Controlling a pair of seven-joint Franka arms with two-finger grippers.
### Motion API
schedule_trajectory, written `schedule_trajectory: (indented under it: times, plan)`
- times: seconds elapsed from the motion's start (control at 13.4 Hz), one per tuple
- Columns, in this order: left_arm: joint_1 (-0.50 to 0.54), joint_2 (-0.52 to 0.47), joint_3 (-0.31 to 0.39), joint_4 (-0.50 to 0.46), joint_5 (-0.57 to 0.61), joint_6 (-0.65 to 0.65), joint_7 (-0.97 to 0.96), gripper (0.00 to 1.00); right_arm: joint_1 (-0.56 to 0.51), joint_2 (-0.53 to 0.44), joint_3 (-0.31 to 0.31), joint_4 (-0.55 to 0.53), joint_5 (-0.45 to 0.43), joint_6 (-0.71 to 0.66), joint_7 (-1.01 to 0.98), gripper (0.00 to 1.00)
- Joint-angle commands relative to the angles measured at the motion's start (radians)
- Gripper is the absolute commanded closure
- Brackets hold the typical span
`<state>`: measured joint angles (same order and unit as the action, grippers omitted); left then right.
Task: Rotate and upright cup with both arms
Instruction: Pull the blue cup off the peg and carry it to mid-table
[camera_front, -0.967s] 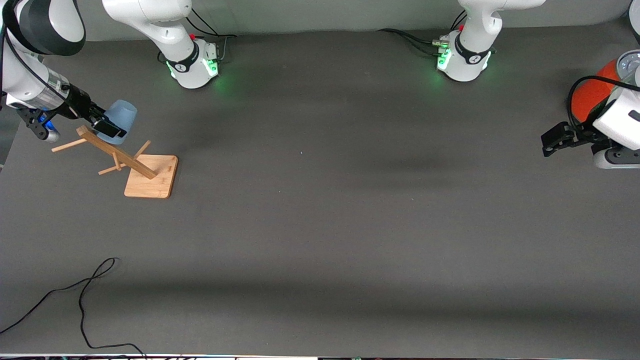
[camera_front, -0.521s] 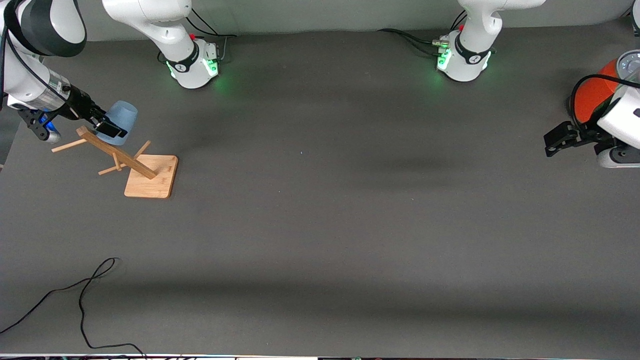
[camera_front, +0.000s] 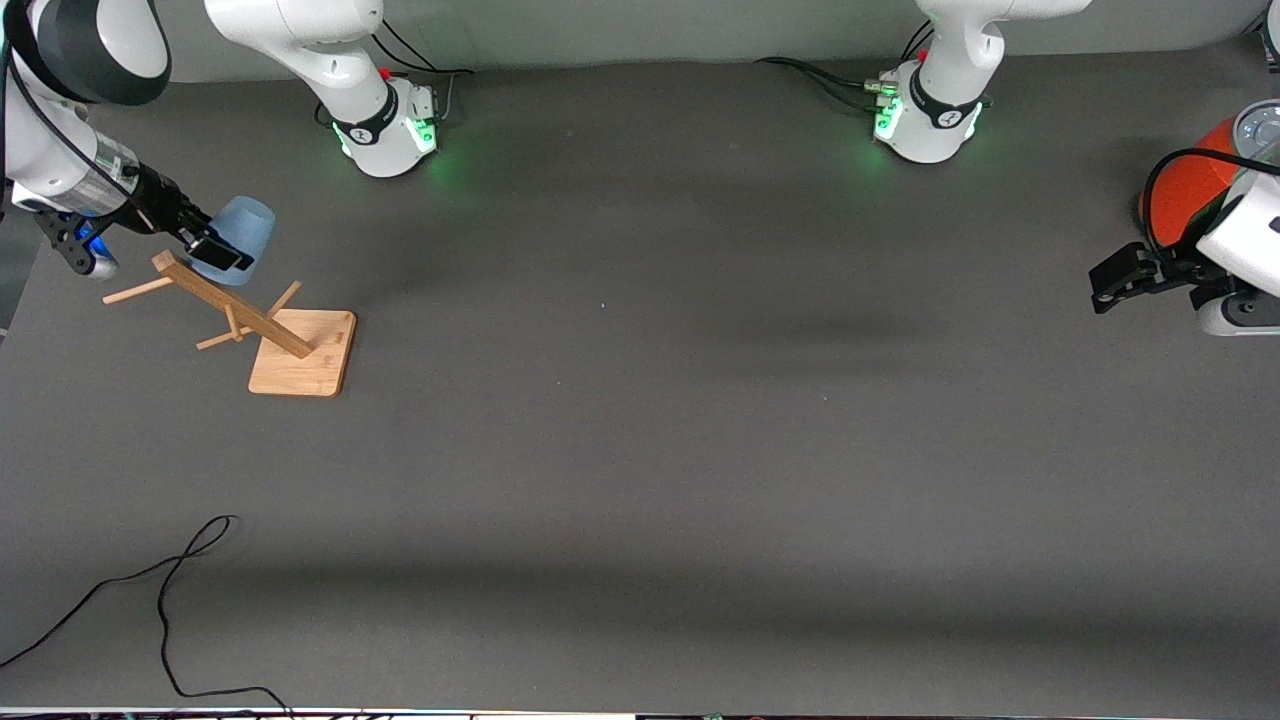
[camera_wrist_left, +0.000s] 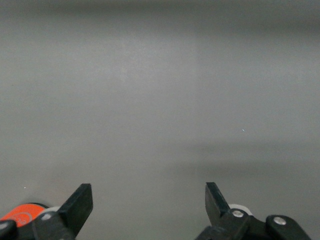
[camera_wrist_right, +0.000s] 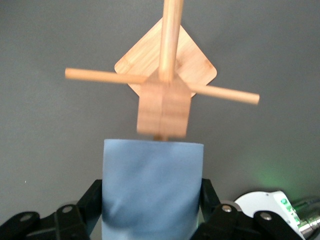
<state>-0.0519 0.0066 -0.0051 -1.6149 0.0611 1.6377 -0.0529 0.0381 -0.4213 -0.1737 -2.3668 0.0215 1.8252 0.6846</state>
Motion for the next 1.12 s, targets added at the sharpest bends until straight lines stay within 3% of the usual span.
schedule_trajectory:
  times: [0.0,0.3,0.6,0.89,1.04]
  plan:
    - [0.0,0.007,0.002,0.023,-0.009,-0.018,-0.002,0.0,0.068,-0.099,0.0,0.009,0.011,-0.079,0.11,0.66]
    - [0.0,0.009,0.004,0.023,-0.009,-0.018,-0.002,0.0,0.238,-0.158,0.0,0.033,0.011,-0.145,0.341,0.66]
    - [0.0,0.009,0.004,0.027,-0.009,-0.018,-0.002,0.0,0.552,-0.119,0.016,0.105,0.011,-0.13,0.744,0.67]
    - [0.0,0.01,0.004,0.027,-0.009,-0.018,-0.001,0.0,0.802,0.123,0.019,0.289,0.011,-0.063,1.097,0.67]
    - [-0.002,0.01,0.004,0.027,-0.009,-0.016,-0.001,0.0,0.891,0.302,0.017,0.438,0.009,-0.041,1.234,0.67]
